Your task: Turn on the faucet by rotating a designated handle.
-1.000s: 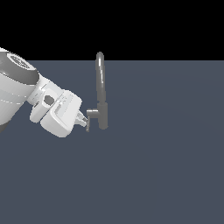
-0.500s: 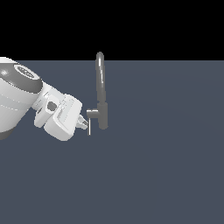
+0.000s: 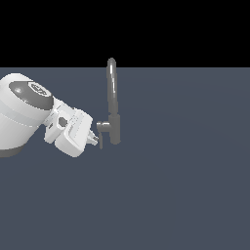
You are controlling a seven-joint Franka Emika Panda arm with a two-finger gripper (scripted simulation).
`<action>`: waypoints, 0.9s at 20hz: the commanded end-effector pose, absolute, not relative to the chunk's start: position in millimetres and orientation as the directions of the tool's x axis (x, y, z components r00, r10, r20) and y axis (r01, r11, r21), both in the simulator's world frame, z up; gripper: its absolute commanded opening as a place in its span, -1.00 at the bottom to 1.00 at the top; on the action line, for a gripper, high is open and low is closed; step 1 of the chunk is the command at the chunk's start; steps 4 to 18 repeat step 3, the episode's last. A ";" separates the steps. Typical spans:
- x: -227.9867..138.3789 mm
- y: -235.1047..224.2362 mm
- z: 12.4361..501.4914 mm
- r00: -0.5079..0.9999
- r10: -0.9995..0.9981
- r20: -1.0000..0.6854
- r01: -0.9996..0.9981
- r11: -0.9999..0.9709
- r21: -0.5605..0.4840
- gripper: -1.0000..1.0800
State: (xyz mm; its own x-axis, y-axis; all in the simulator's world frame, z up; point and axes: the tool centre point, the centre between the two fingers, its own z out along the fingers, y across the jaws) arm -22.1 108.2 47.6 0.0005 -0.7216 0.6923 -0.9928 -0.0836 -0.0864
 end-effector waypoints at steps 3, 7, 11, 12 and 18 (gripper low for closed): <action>-22.6 89.8 26.2 0.001 -0.707 0.707 -0.997 -0.058 -0.056 -1.00; -22.6 89.8 26.2 0.001 -0.707 0.707 -0.997 -0.058 -0.056 -1.00; -22.6 89.8 26.2 0.001 -0.707 0.707 -0.997 -0.058 -0.056 -1.00; -22.6 89.8 26.2 0.001 -0.707 0.707 -0.997 -0.058 -0.056 -1.00; -22.6 89.8 26.2 0.001 -0.707 0.707 -0.997 -0.058 -0.056 -1.00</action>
